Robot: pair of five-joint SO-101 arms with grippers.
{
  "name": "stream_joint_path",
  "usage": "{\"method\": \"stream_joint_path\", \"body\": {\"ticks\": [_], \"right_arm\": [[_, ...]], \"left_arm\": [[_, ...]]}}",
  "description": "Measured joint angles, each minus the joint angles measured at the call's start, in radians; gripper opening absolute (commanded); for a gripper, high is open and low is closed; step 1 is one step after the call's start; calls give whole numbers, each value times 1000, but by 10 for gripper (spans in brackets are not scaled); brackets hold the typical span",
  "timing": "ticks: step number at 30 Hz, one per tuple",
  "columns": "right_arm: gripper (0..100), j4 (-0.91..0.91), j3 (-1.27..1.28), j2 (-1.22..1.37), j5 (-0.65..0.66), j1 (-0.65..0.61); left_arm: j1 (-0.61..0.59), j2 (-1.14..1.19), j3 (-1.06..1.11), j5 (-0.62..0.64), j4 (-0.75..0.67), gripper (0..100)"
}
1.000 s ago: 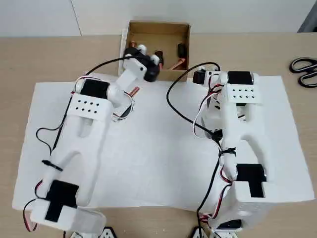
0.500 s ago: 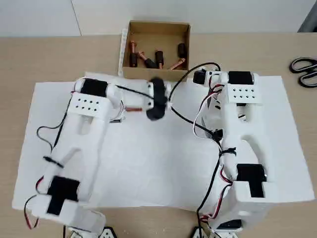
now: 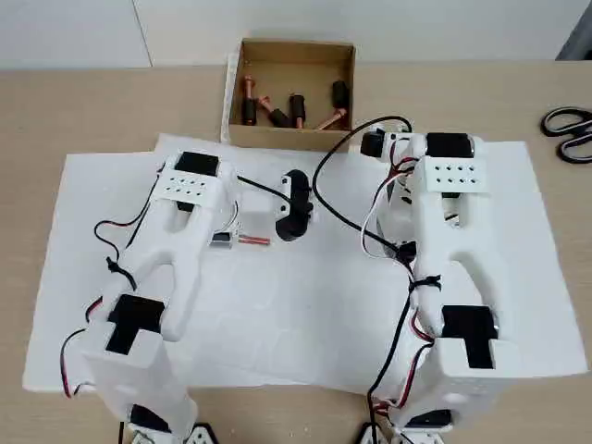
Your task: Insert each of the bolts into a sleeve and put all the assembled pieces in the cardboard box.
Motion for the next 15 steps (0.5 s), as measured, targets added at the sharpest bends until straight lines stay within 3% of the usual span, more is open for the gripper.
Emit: {"method": "stream_joint_path", "body": {"ticks": [10,15], "right_arm": [[4,0,0,0,0,0],[4,0,0,0,0,0]], "left_arm": [[-58,0,-132,8,0,100],[-109,0,-255,81,11,100]]}}
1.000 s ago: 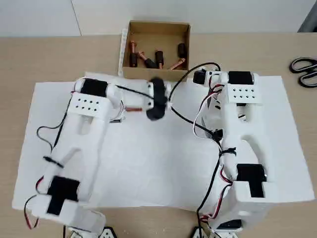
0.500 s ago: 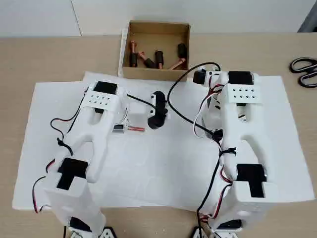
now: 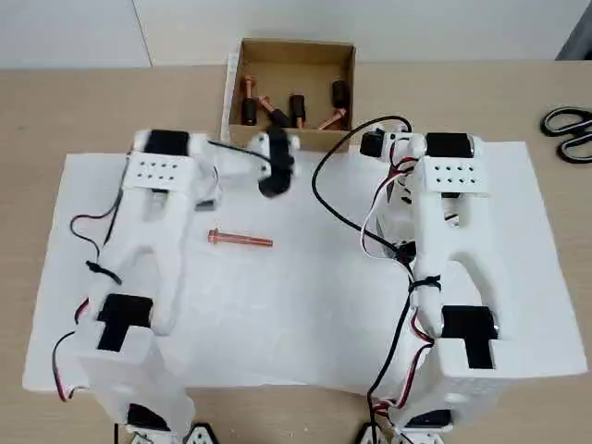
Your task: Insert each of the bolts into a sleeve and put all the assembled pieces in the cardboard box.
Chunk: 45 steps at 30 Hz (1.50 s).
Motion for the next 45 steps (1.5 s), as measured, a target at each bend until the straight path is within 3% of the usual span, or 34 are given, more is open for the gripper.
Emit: {"method": "stream_joint_path", "body": {"ticks": [4,9,14,21,23,29,36,45], "right_arm": [[4,0,0,0,0,0],[4,0,0,0,0,0],[4,0,0,0,0,0],[4,0,0,0,0,0],[4,0,0,0,0,0],[4,5,5,0,0,0],[4,5,29,-2,-9,-2],[4,5,29,-3,-9,-2]], "left_arm": [[-29,0,-109,129,60,100],[-51,0,-249,376,178,101],[-51,0,-341,793,347,103],[-51,0,-351,1508,370,101],[-51,0,-351,1639,370,101],[-51,-29,-331,1907,370,103],[-15,-32,-124,2326,370,104],[58,126,-100,2449,365,104]]}}
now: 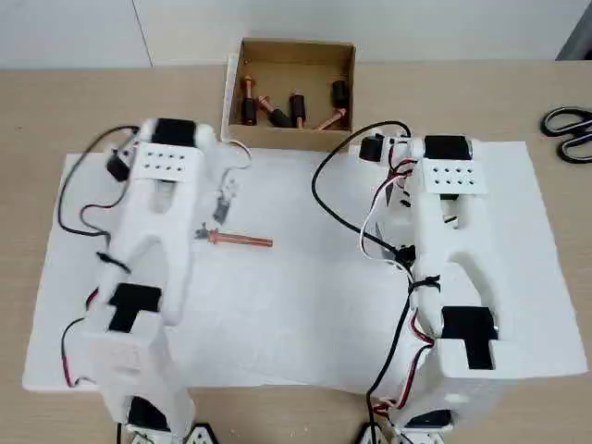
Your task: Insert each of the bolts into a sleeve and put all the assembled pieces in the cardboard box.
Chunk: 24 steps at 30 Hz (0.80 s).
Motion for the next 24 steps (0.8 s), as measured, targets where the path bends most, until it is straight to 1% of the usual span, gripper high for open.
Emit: {"method": "stream_joint_path", "body": {"ticks": [8,11,13,16,24], "right_arm": [[4,0,0,0,-26,0],[4,0,0,0,-26,2],[4,0,0,0,-26,-2],[4,0,0,0,-26,-2],[4,0,15,0,-26,-2]], "left_arm": [[29,72,0,25,-8,104],[29,114,0,25,-37,104],[31,129,-2,48,-51,105],[32,137,-3,69,-60,105],[32,140,-3,74,-61,105]]}}
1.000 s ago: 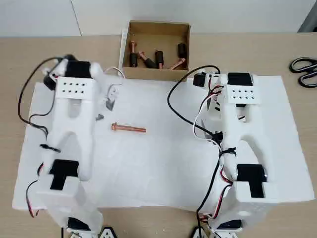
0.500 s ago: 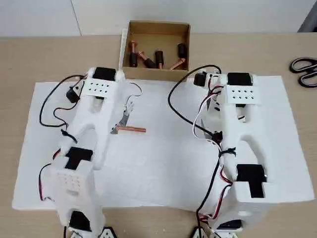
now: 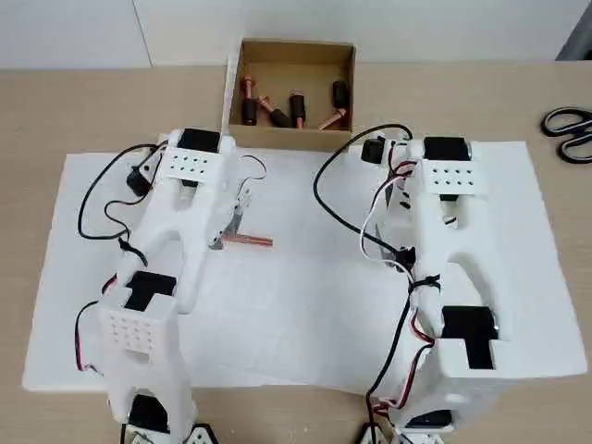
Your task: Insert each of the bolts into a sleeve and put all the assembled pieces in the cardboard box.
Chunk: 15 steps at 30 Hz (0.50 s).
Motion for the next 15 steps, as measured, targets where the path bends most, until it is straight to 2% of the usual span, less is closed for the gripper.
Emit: {"method": "stream_joint_path", "body": {"ticks": [15], "right_arm": [[4,0,0,0,0,-41]], "left_arm": [[-2,37,6,-11,-35,105]]}}
